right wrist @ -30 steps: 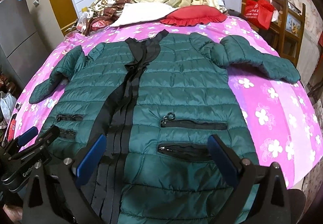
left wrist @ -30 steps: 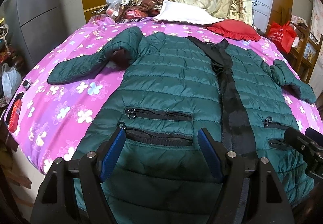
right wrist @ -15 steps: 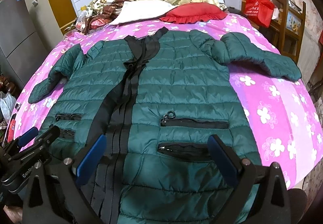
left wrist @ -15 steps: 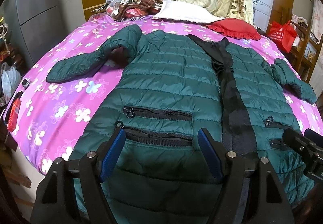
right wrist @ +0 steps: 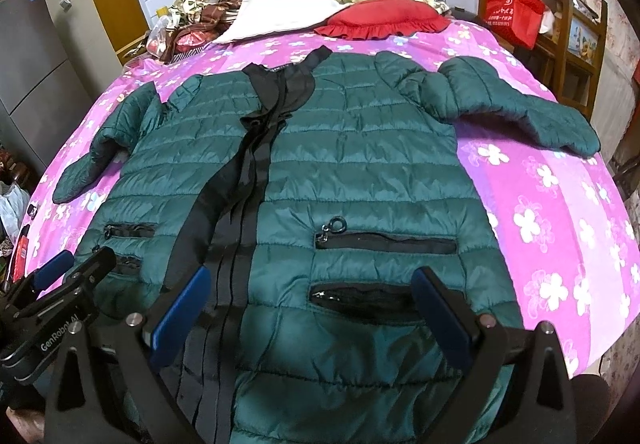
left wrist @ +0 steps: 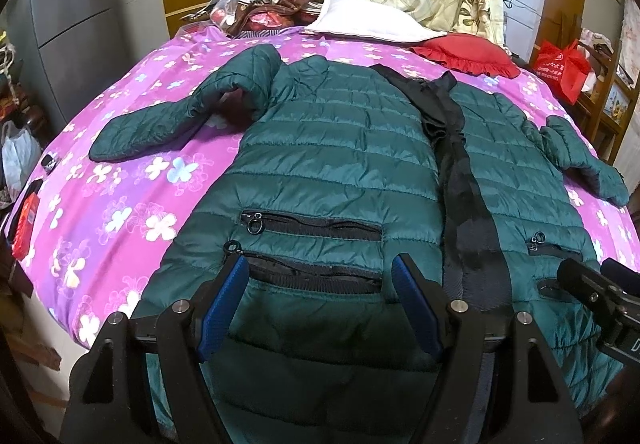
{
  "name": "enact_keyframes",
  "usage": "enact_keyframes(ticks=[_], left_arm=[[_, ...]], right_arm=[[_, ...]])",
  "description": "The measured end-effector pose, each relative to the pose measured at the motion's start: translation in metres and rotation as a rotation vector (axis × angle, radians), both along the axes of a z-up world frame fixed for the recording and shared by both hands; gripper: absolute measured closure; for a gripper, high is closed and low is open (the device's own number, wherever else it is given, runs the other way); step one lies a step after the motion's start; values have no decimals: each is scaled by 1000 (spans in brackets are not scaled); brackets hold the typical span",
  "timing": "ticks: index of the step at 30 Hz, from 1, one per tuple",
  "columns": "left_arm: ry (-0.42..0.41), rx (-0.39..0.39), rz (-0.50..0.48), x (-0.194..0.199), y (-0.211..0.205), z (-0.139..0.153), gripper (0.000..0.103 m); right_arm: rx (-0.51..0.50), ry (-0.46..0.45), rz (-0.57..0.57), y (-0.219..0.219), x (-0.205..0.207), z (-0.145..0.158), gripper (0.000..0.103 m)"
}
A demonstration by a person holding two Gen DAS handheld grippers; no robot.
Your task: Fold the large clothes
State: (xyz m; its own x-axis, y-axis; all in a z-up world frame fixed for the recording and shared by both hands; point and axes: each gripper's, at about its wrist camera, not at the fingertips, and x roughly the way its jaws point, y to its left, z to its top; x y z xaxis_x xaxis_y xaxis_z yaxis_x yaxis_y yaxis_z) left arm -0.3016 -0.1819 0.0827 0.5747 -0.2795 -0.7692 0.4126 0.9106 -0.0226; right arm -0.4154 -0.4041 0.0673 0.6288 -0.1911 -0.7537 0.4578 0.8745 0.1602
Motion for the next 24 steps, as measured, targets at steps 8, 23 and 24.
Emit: enact_keyframes(ticks=[8, 23, 24], left_arm=[[-3, -1, -5, 2, -2, 0, 52], [1, -2, 0, 9, -5, 1, 52], [-1, 1, 1, 10, -5, 1, 52]], right_arm=[[63, 13, -3, -3, 4, 0, 1], [44, 25, 0, -4, 11, 2, 1], [43, 26, 1, -5, 12, 2, 1]])
